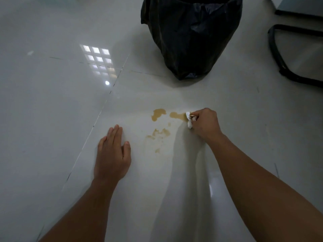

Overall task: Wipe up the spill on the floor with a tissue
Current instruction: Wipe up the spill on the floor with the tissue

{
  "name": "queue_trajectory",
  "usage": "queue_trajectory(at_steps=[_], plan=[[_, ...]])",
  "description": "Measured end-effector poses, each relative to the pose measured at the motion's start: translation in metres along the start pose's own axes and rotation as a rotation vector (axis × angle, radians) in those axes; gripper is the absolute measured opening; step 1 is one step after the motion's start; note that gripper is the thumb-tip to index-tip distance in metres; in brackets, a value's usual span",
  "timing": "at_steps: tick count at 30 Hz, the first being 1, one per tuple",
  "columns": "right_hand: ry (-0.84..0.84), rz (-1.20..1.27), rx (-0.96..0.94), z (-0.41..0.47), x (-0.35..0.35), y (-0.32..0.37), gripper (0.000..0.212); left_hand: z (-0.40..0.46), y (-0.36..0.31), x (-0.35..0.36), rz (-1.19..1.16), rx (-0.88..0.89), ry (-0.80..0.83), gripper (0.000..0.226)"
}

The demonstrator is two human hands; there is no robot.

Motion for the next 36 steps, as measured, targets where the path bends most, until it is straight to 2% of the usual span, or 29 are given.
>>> queue_trajectory(at_steps=[7, 10, 14, 15, 19, 22, 24, 28, 31, 34, 36], plan=[[0.148, -0.03, -0.107, 0.043, 0.028, 0.04, 0.015, 0.001, 0.003, 0.002, 0.026, 0.016, -0.006, 0.063], [0.193, -0.119, -0.265, 0.039, 0.048, 0.069, 0.025, 0.002, 0.003, 0.0, 0.037, 0.02, -0.008, 0.062], [0.388, -0.339, -0.49, 0.021, 0.071, 0.097, 0.033, 0.001, 0.0, -0.001, 0.04, 0.016, -0.009, 0.062], [0.393, -0.348, -0.519, 0.023, 0.066, 0.098, 0.036, 0.001, 0.001, -0.001, 0.04, 0.012, -0.01, 0.063], [0.174, -0.225, -0.376, 0.057, 0.026, 0.075, 0.037, 0.002, 0.001, 0.0, 0.037, 0.017, -0.001, 0.065], [0.131, -0.21, -0.32, 0.066, 0.037, 0.069, 0.034, 0.001, 0.004, 0.001, 0.024, 0.018, 0.001, 0.067], [0.164, -0.199, -0.406, 0.06, 0.057, 0.089, 0.032, 0.003, 0.003, 0.002, 0.023, 0.026, -0.001, 0.068], [0.363, -0.211, -0.578, 0.013, 0.102, 0.133, 0.024, 0.002, 0.002, -0.001, 0.009, 0.025, -0.009, 0.067], [0.405, -0.185, -0.688, -0.031, 0.108, 0.143, 0.016, 0.002, 0.002, 0.0, -0.01, 0.035, -0.012, 0.067], [0.515, -0.192, -0.699, -0.055, 0.097, 0.136, 0.022, 0.001, 0.004, -0.001, -0.032, 0.04, -0.031, 0.067], [0.426, -0.139, -0.625, -0.044, 0.072, 0.121, 0.033, 0.001, 0.004, -0.001, -0.036, 0.038, -0.039, 0.067]])
Point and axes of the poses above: each hand's wrist, its own z-axis towards the middle knuckle, its own x-axis out of the palm, y = z × x, the point moved 8 cm from there along z, towards the middle knuckle, and after that the axes turned 2 degrees about -z, right-handed, at the moved point
